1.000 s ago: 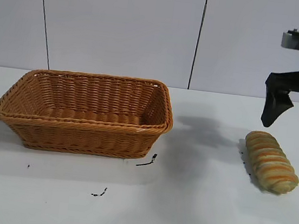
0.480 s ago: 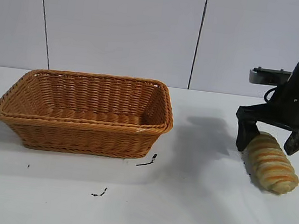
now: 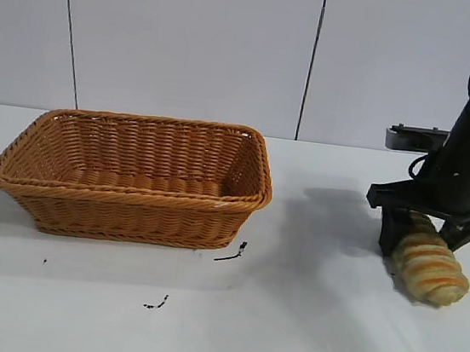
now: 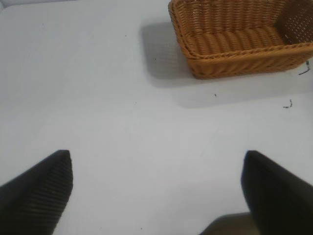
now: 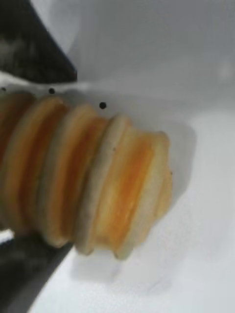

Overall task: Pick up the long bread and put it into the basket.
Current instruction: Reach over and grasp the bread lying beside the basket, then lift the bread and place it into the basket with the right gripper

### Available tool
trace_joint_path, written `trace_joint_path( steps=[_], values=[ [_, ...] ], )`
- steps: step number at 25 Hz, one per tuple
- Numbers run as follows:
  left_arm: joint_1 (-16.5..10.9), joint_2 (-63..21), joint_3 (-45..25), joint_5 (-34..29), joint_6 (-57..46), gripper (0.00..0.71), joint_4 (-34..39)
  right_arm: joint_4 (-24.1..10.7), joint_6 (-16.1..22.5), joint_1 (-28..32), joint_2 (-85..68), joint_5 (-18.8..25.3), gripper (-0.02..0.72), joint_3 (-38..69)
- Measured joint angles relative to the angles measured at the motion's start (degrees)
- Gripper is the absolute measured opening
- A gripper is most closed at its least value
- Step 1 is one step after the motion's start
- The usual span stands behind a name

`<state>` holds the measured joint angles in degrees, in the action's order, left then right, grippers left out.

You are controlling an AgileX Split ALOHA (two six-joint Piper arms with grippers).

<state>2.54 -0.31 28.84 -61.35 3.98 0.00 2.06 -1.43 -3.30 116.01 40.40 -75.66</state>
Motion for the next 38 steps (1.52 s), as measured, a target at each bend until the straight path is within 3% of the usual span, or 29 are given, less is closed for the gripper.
trace_joint_path(
  steps=[3,7,15,18,24,31,33,38],
  values=[
    [0.0,0.0,0.0,0.0,0.0,0.696,0.0,-0.2,0.0,0.0,-5.0,1.3,0.165,-0.4],
    [0.0,0.0,0.0,0.0,0.0,0.696,0.0,-0.2,0.0,0.0,-7.6,8.6,0.16,-6.4],
    [0.0,0.0,0.0,0.0,0.0,0.696,0.0,-1.5,-1.5,-3.3,-0.1,23.7,0.147,-30.7],
    [0.0,0.0,0.0,0.0,0.0,0.696,0.0,-1.7,-3.8,-6.8,4.4,26.8,0.145,-40.2],
    [0.0,0.0,0.0,0.0,0.0,0.696,0.0,-1.7,-15.4,-17.7,9.6,26.5,0.143,-52.3],
    [0.0,0.0,0.0,0.0,0.0,0.696,0.0,-1.4,-34.9,-29.7,12.4,17.9,0.134,-53.3],
    [0.0,0.0,0.0,0.0,0.0,0.696,0.0,-0.4,-39.5,-31.9,13.9,16.1,0.134,-53.3],
    [0.0,0.0,0.0,0.0,0.0,0.696,0.0,5.0,-46.5,-34.0,19.1,13.7,0.134,-53.3]
  ],
)
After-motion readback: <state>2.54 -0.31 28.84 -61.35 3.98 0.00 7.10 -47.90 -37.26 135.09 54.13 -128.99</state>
